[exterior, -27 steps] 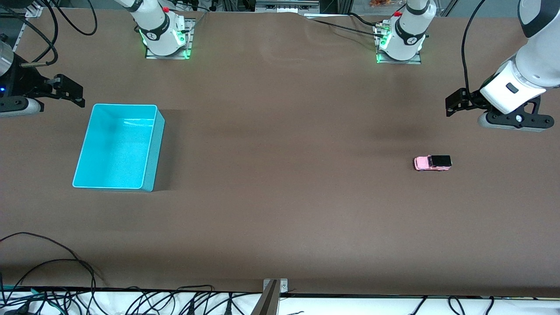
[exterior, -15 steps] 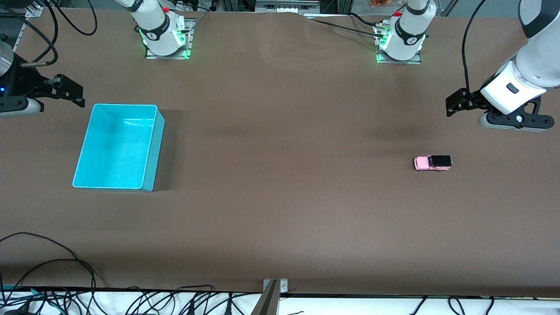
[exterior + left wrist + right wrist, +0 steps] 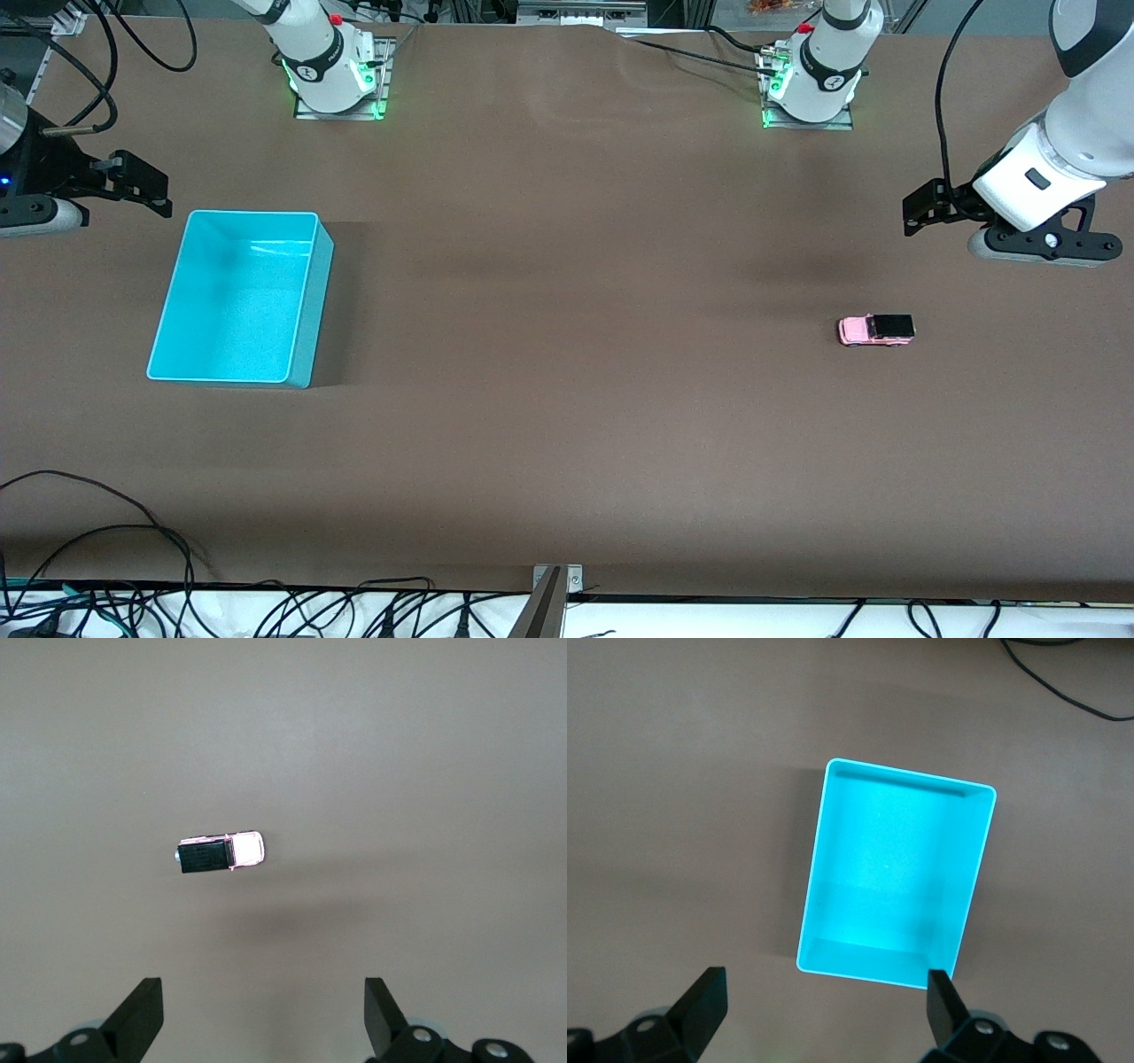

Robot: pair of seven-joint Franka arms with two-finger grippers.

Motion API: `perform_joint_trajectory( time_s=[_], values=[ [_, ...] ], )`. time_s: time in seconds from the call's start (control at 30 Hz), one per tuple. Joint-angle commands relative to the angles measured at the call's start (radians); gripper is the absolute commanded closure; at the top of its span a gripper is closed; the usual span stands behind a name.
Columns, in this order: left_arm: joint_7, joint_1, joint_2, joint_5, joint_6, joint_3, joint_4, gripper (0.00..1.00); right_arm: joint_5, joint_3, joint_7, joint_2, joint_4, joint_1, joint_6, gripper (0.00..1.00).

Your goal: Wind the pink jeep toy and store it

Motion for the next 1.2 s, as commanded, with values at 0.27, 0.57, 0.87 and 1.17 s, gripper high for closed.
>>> perform_joint_trajectory(
  time_s=[0.27, 0.57, 0.87, 1.17],
  values=[
    [0.023, 0.007, 0.018, -0.001, -0.029, -0.004, 0.037, 0.00, 0.012, 0.002, -0.014, -0.005, 0.000, -0.007, -0.009, 0.00],
    [0.023, 0.004, 0.018, -0.001, -0.038, -0.004, 0.039, 0.00, 0.012, 0.002, -0.011, -0.005, 0.000, -0.007, -0.008, 0.00],
    [0.023, 0.004, 0.018, -0.001, -0.040, -0.004, 0.039, 0.00, 0.012, 0.002, -0.012, -0.005, 0.000, -0.007, -0.008, 0.00],
    [0.023, 0.002, 0.018, -0.001, -0.040, -0.004, 0.039, 0.00, 0.012, 0.002, -0.012, -0.005, 0.000, -0.007, -0.008, 0.00]
  ],
)
